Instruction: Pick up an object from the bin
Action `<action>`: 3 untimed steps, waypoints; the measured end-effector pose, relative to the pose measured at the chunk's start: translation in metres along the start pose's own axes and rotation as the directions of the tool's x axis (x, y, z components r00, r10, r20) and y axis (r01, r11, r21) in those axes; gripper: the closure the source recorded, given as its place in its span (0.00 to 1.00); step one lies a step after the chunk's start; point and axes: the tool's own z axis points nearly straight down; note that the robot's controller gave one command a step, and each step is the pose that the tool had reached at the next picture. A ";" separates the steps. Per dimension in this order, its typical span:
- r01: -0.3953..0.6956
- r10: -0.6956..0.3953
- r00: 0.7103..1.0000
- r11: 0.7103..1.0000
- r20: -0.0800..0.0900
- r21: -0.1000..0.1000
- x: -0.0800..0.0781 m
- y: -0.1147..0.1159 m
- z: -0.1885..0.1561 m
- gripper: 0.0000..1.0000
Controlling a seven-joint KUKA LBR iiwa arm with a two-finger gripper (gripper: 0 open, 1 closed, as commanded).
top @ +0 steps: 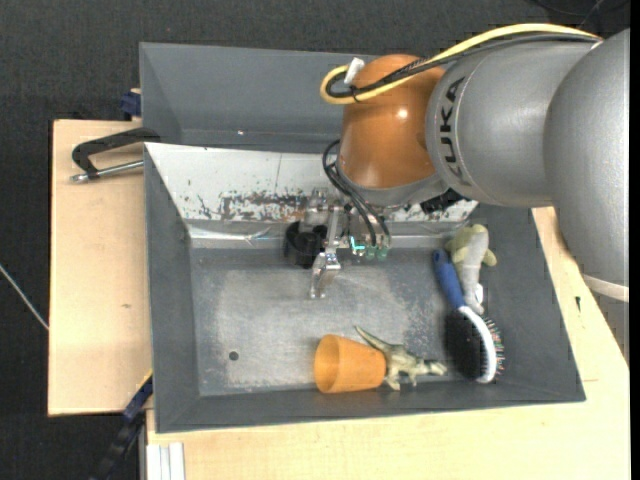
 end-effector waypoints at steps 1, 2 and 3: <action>-0.113 0.114 0.993 0.994 0.018 -0.005 -0.004 -0.018 0.046 0.00; -0.265 0.265 0.964 0.964 0.009 -0.004 0.011 0.002 0.030 0.00; -0.625 0.625 0.781 0.781 0.007 -0.007 0.009 0.012 0.031 0.00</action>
Offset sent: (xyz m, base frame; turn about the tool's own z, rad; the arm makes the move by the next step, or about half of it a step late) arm 0.0000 -0.0238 -0.0616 0.1183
